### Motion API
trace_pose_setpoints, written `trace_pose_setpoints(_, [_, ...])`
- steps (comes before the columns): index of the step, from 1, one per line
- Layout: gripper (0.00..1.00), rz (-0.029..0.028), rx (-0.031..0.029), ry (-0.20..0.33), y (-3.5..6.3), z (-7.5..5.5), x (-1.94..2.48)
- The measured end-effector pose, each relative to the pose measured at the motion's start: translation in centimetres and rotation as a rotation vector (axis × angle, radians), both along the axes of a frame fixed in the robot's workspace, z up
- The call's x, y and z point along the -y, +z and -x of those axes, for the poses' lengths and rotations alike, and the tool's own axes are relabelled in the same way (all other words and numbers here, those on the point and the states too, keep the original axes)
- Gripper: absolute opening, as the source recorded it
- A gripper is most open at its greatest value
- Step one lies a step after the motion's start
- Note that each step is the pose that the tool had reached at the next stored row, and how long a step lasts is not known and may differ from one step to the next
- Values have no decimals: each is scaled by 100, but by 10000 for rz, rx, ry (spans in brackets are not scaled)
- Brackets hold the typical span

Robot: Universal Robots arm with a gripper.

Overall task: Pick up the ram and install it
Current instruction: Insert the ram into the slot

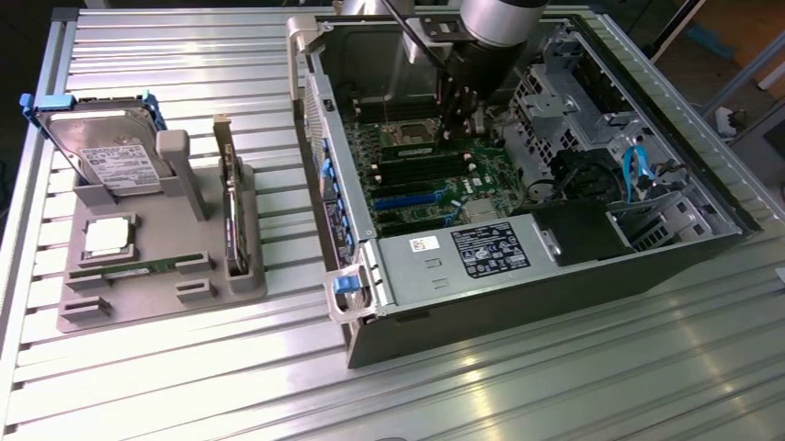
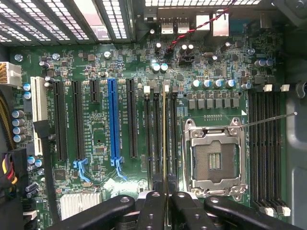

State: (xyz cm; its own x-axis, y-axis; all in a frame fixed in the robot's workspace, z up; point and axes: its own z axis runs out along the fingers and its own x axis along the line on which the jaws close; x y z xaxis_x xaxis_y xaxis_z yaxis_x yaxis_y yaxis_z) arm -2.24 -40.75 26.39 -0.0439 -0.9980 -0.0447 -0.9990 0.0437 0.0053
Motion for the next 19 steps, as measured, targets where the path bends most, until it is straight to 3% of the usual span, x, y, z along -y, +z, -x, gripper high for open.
trace_pose_setpoints(9, [12, 34, 1, -1, -3, -9, 67])
trace_pose_setpoints(17, [12, 39, -6, 0, -4, -65, 69])
trace_pose_setpoints(18, [12, 107, -5, 0, -5, -65, 68])
trace_pose_setpoints(19, [12, 127, -6, 0, -5, -65, 69])
